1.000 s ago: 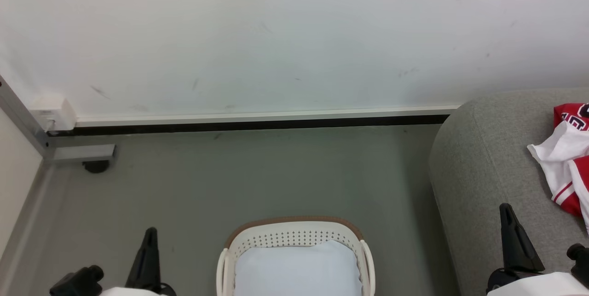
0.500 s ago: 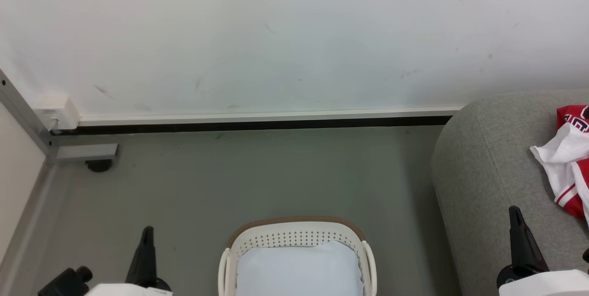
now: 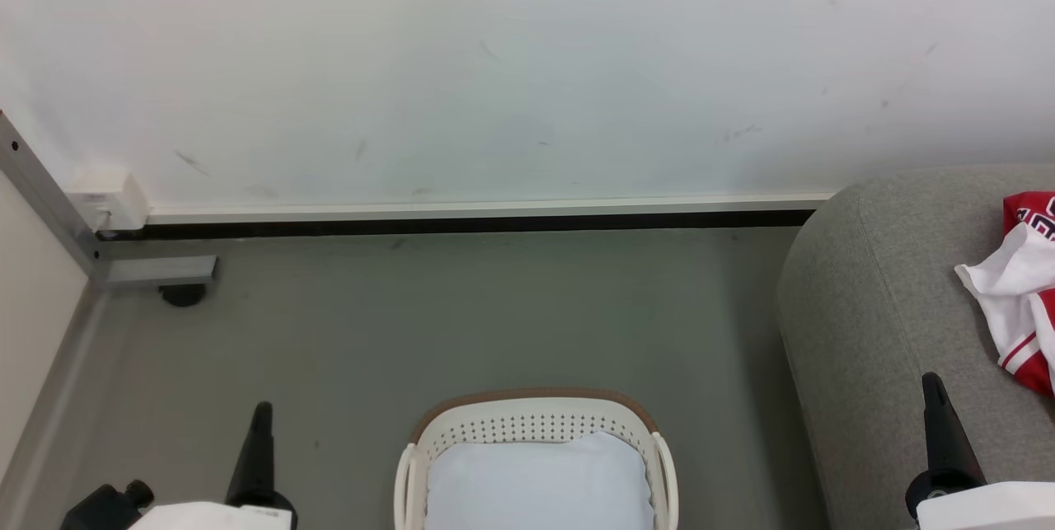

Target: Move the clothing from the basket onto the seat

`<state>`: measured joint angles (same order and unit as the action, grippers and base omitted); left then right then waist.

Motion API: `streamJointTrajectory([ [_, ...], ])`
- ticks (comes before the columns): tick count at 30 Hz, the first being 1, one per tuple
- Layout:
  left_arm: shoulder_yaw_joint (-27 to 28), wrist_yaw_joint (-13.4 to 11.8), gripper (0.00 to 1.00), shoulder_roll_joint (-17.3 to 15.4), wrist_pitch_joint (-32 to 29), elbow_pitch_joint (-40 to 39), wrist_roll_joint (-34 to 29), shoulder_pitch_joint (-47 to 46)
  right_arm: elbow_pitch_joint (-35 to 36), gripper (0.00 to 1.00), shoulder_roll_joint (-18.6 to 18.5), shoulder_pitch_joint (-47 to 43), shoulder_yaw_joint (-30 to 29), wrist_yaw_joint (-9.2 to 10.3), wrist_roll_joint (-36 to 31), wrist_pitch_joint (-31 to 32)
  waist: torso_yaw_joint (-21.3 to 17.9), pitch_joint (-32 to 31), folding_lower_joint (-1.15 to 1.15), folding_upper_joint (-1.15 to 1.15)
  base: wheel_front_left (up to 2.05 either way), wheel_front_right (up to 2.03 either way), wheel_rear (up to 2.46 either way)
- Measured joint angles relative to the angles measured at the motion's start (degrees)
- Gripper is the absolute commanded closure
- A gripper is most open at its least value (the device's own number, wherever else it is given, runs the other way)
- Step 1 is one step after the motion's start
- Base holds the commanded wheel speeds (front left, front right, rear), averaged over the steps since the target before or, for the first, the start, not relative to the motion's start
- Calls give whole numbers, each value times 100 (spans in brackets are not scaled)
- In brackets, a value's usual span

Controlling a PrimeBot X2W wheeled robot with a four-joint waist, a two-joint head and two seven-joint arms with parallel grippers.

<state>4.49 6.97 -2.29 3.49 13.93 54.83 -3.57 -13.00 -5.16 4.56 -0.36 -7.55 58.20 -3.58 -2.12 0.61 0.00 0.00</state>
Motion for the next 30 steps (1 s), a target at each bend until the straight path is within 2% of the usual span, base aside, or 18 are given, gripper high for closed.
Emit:
streamJointTrajectory([
  [30,92,9,100,-15,-489,3,1761,-118,-38,100,98,65,-264,0,1629,460,84,-17,0,0,0,0,0],
])
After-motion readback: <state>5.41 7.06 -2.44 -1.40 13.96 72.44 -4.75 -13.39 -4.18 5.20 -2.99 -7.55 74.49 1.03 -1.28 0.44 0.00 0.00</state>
